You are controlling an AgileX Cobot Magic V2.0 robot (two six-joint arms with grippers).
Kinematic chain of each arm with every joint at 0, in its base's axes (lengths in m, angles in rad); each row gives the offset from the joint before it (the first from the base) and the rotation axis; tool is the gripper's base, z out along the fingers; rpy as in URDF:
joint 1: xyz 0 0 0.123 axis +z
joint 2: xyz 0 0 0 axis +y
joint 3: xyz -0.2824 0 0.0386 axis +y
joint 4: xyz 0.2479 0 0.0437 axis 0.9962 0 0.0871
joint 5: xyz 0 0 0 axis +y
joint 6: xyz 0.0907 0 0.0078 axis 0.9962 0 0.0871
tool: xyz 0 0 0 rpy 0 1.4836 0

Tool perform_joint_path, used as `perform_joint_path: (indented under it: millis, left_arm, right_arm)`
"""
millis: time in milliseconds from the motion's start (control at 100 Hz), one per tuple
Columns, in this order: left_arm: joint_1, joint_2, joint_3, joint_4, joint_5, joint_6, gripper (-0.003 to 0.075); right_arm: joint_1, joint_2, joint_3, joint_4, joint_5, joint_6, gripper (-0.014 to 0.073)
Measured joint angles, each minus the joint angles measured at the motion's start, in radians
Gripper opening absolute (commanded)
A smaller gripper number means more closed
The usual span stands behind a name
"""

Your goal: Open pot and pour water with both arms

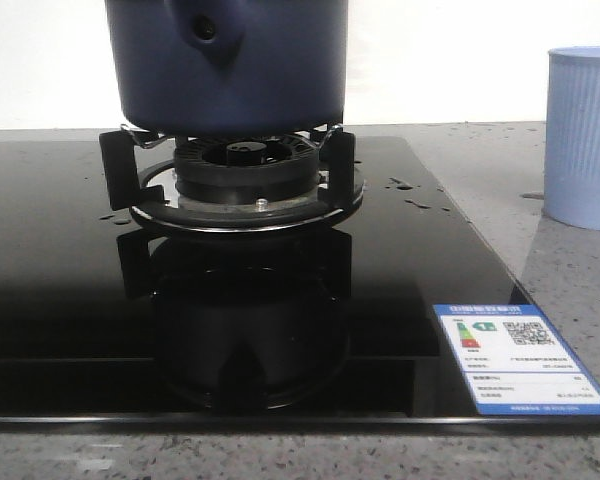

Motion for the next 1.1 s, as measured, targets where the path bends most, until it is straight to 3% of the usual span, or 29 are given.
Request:
perform_joint_path:
  millis: [210,410,540,630,790,890,1010,1100]
  left_arm:
    - [0.000,0.062,-0.120,0.153,0.235,0.050,-0.0018]
    - [0.000,0.265,-0.292,0.173,0.461,0.290,-0.0018]
    - [-0.007,0.420,-0.401,0.055,0.616,0.548,-0.0018]
    - [-0.034,0.509,-0.457,-0.104,0.705,0.730,-0.0018]
    - [-0.059,0.673,-0.546,-0.302,0.898,1.035,-0.0018]
    - [-0.088,0.758,-0.600,-0.336,0.944,1.153,-0.0018]
    - [-0.144,0.841,-0.676,-0.344,0.946,1.307,-0.0015]
    - [-0.184,0.902,-0.733,-0.344,0.948,1.421,0.0043]
  right_arm:
    - [0.000,0.142,-0.230,0.003,0.316,0.000,-0.0067]
    - [0.000,0.337,-0.415,0.010,0.665,0.003,-0.0067]
    - [0.000,0.433,-0.494,0.086,0.814,-0.059,-0.0067]
    - [0.000,0.469,-0.519,0.221,0.855,-0.183,-0.0067]
    - [0.000,0.485,-0.523,0.453,0.863,-0.515,-0.0067]
    - [0.000,0.485,-0.523,0.536,0.841,-0.702,-0.0067]
    - [0.000,0.485,-0.523,0.578,0.781,-0.829,-0.0066]
    - [0.000,0.485,-0.523,0.584,0.739,-0.899,-0.0040]
